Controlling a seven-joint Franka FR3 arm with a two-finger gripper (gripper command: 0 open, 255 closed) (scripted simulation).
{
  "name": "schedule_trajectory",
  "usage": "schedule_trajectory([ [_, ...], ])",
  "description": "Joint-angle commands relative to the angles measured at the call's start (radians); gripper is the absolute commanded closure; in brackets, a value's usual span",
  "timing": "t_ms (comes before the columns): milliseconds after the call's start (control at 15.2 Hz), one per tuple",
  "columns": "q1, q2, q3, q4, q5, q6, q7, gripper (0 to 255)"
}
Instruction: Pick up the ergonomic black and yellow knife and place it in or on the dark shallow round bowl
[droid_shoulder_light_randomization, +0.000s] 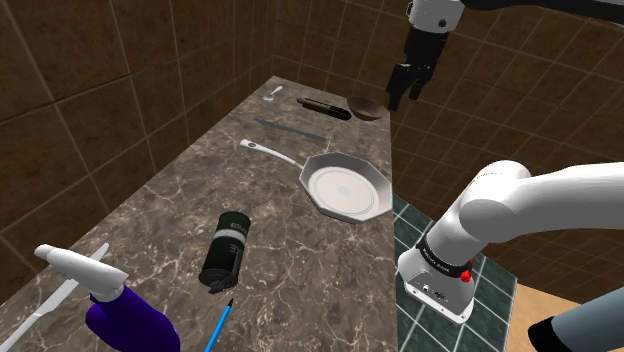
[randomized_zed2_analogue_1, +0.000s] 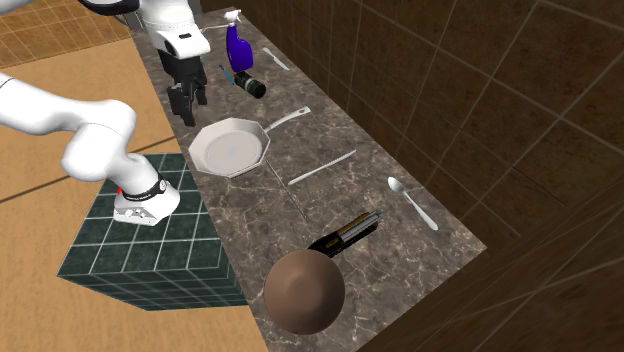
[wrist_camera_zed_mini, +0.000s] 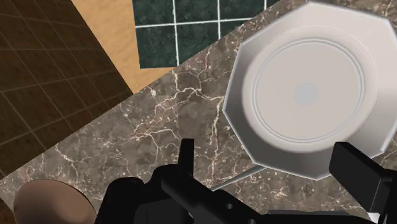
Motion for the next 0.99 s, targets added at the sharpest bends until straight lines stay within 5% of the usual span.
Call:
schedule_trajectory([
  [0,0.0,0.0,0.0,0.0,0.0,0.0,0.0,0],
  [924,-0.027,0.43,-0.221,0.111,-0.087,0.353,-0.312,0],
])
